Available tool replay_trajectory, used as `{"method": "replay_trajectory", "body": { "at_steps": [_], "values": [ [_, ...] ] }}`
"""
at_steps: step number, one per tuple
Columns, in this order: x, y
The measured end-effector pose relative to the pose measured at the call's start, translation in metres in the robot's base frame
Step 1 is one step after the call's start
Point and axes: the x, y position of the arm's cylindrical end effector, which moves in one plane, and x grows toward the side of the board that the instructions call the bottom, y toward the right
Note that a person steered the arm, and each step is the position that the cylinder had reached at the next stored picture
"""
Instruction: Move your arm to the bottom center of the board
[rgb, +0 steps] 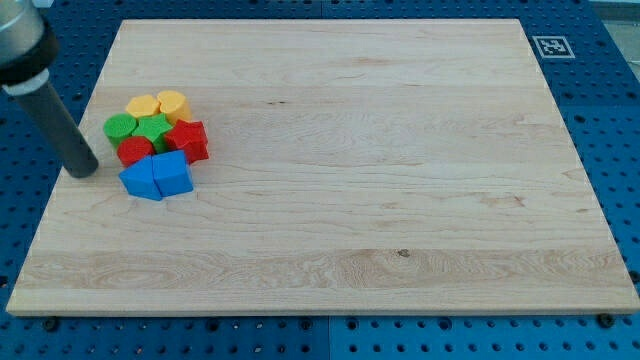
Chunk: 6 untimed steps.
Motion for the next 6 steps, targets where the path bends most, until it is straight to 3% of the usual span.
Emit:
{"method": "replay_trajectory", "body": {
  "at_steps": [1, 5, 6],
  "values": [
    [0.017, 0.055],
    [-0.005, 0.306],
    [-0.004, 0.325]
  ]
}}
